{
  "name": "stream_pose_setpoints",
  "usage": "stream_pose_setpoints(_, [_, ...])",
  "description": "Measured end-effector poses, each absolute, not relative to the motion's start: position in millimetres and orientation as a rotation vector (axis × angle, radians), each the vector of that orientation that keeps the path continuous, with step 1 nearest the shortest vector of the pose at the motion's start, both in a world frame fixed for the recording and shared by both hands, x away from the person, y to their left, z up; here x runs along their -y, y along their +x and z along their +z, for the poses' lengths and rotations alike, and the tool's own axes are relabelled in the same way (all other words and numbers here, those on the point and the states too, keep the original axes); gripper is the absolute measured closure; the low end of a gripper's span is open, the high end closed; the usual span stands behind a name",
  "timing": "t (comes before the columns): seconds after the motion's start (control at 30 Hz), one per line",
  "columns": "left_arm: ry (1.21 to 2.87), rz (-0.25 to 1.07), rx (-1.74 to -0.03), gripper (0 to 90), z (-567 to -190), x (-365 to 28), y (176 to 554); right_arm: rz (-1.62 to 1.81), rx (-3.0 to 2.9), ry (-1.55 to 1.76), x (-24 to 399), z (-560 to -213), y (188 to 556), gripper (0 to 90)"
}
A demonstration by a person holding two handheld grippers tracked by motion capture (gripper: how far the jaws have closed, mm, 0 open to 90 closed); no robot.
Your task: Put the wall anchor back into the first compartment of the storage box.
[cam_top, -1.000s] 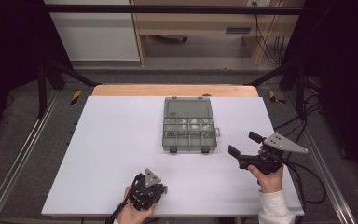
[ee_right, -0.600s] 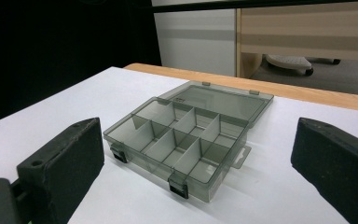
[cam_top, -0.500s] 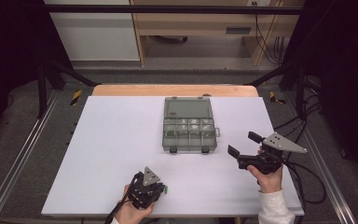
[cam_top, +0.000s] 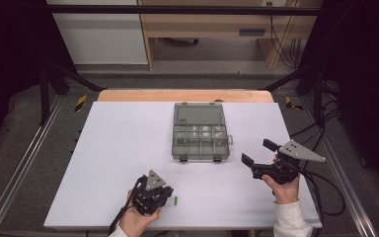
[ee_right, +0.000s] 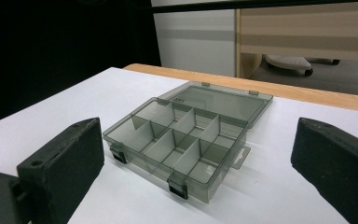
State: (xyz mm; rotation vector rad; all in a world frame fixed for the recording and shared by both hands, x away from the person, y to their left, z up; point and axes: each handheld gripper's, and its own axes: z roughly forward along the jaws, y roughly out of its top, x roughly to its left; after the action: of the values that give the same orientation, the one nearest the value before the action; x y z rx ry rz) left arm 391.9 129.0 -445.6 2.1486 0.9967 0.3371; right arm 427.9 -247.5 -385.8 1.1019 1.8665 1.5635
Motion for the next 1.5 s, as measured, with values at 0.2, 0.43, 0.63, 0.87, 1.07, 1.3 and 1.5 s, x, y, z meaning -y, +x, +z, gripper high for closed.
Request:
stream_pose_setpoints(0.2, [2.120, 0.353, -0.978, 84.4, -432.8, -129.5, 398.7, 1.562, -1.866, 1.102, 248.1, -385.4, 427.9, 2.8])
stream_pose_setpoints(0.43, [2.076, 0.385, -0.940, 84.4, -410.8, -125.5, 408.2, 1.559, -1.866, 1.104, 247.9, -385.8, 428.3, 2.7])
stream_pose_setpoints(0.63, [2.058, 0.406, -0.904, 84.4, -394.1, -120.1, 422.1, 1.554, -1.866, 1.106, 247.8, -386.0, 428.7, 2.7])
stream_pose_setpoints(0.87, [2.019, 0.422, -0.884, 84.4, -377.7, -117.6, 441.2, 1.550, -1.866, 1.106, 247.8, -386.1, 428.9, 2.5])
stream_pose_setpoints(1.07, [2.000, 0.431, -0.876, 84.4, -369.8, -117.5, 460.8, 1.550, -1.864, 1.106, 248.1, -386.0, 428.9, 2.5])
stream_pose_setpoints(1.3, [2.003, 0.460, -0.876, 84.5, -365.7, -115.7, 483.4, 1.548, -1.867, 1.105, 248.2, -386.1, 429.1, 2.5])
stream_pose_setpoints(1.5, [2.002, 0.469, -0.890, 84.5, -364.7, -112.4, 501.5, 1.542, -1.878, 1.101, 248.4, -386.6, 429.3, 2.5])
